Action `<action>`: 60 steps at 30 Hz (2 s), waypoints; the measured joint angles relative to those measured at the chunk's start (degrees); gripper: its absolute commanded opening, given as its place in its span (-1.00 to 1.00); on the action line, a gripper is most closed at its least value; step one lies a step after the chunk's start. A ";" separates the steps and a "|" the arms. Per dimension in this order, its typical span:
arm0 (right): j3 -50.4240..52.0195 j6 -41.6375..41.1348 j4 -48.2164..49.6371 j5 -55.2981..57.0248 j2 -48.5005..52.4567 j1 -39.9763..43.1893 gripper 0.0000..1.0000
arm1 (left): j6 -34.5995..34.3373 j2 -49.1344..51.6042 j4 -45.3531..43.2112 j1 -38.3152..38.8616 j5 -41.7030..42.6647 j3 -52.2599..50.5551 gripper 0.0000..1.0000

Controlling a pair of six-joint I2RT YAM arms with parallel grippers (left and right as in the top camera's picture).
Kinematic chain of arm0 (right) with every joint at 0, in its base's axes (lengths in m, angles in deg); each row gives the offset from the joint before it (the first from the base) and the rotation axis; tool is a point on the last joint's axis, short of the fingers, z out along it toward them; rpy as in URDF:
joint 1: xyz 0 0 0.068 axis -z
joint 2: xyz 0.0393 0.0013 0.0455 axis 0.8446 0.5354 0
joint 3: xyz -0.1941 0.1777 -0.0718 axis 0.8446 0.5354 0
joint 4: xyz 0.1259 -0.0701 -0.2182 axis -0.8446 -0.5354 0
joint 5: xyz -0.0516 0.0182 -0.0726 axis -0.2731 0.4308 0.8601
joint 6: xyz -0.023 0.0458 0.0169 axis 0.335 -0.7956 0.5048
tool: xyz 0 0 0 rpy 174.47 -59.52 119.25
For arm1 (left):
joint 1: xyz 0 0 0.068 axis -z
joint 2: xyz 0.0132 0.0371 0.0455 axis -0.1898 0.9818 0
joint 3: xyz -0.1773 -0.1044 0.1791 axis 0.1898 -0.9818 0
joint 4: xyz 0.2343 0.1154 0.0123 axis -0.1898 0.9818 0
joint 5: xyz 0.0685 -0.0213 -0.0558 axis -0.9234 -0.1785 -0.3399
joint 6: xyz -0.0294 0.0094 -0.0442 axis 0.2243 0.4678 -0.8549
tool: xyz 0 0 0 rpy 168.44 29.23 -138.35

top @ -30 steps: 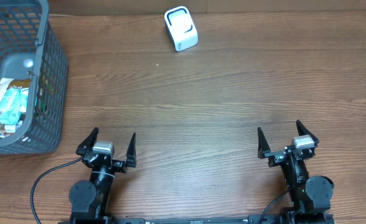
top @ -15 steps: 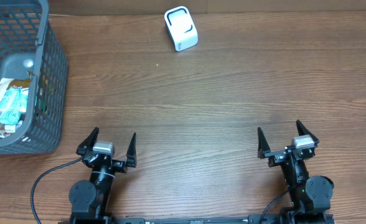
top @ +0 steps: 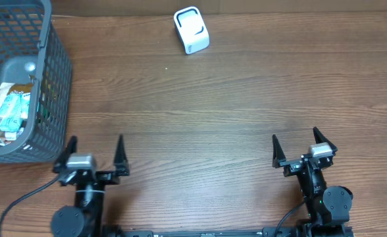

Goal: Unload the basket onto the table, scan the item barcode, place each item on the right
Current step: 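Move the left gripper over the grey basket and lower into it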

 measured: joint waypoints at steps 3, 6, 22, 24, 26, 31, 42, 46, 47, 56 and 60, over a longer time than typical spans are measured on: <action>-0.02 0.00 0.00 0.02 0.02 0.00 1.00 | -1.44 4.50 5.46 0.00 -1.38 7.56 0.99; 0.00 -0.02 -0.04 0.00 0.00 0.00 1.00 | -2.10 12.04 11.63 0.00 -2.16 15.98 1.00; 0.00 0.02 -0.04 0.00 0.00 0.00 1.00 | -1.55 66.12 49.62 0.00 -2.05 74.23 0.99; -0.02 -0.02 -0.02 0.00 0.00 0.00 1.00 | -1.53 70.66 49.35 0.00 -1.84 78.14 0.99; 0.00 0.00 -0.02 -0.02 0.00 0.00 1.00 | -1.53 73.40 49.29 0.00 -1.62 79.60 0.99; -0.02 -0.02 0.00 0.00 0.02 0.00 1.00 | -1.53 77.11 49.16 0.00 -1.75 79.84 1.00; 0.00 -0.02 -0.02 0.00 0.00 0.00 1.00 | -1.51 77.55 48.39 -6.97 -3.87 84.04 1.00; 0.00 0.00 -0.02 0.02 0.00 0.00 1.00 | -1.18 77.53 47.06 -15.04 -3.58 86.12 0.99; 0.00 0.00 0.00 0.02 0.00 0.00 1.00 | -1.03 77.53 46.75 -17.16 -3.30 86.25 0.99; 0.00 -0.02 -0.02 0.00 0.02 0.00 1.00 | 3.26 78.31 45.18 -37.57 1.25 86.36 0.99; 0.00 -0.02 0.02 0.02 0.00 0.00 1.00 | 6.64 81.48 44.76 -43.01 4.59 86.62 1.00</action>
